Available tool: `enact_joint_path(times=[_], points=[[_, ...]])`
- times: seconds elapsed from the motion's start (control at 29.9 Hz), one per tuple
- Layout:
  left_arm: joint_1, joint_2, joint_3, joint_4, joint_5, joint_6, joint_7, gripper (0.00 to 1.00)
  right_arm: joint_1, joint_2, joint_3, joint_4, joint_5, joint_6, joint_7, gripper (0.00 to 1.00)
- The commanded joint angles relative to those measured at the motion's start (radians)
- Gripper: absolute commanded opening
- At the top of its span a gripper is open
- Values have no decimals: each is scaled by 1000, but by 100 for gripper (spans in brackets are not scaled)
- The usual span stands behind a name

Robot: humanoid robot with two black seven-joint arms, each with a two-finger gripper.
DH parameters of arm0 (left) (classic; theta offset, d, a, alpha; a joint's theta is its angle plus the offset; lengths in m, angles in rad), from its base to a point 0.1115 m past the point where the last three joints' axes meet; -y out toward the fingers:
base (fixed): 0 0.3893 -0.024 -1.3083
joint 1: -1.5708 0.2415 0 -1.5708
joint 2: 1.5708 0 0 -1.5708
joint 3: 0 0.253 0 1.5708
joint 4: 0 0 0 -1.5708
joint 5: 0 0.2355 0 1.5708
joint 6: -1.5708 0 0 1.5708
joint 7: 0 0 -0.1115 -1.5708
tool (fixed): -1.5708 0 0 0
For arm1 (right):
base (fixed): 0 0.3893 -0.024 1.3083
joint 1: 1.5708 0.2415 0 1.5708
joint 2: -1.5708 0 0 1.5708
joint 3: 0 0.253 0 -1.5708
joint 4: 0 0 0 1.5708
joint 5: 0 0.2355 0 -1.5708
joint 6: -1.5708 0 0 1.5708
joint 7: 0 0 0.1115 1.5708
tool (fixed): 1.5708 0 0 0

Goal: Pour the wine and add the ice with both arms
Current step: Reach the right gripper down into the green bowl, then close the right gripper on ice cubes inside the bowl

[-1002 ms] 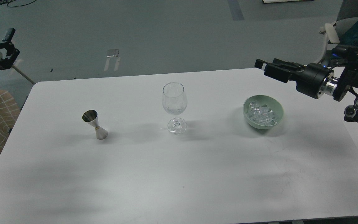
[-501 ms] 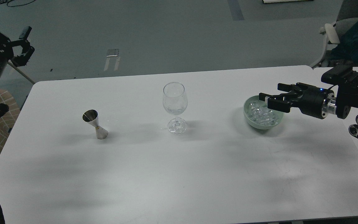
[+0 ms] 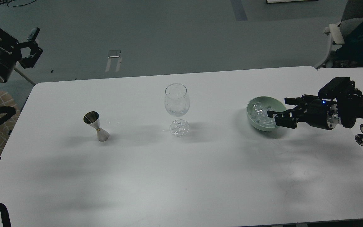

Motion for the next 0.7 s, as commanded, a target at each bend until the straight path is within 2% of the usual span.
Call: enact_joint_path(times=[0.0, 0.27, 0.67], points=[[0, 0, 0, 0, 0, -2, 0, 98, 1, 0, 0, 0, -2, 0, 0, 64], [3, -2, 0, -8, 0, -3, 0, 98, -2, 2, 0, -1, -2, 0, 0, 64], [12, 1, 0, -26, 0, -3, 0, 98, 5, 105, -26, -102, -1, 0, 0, 65]])
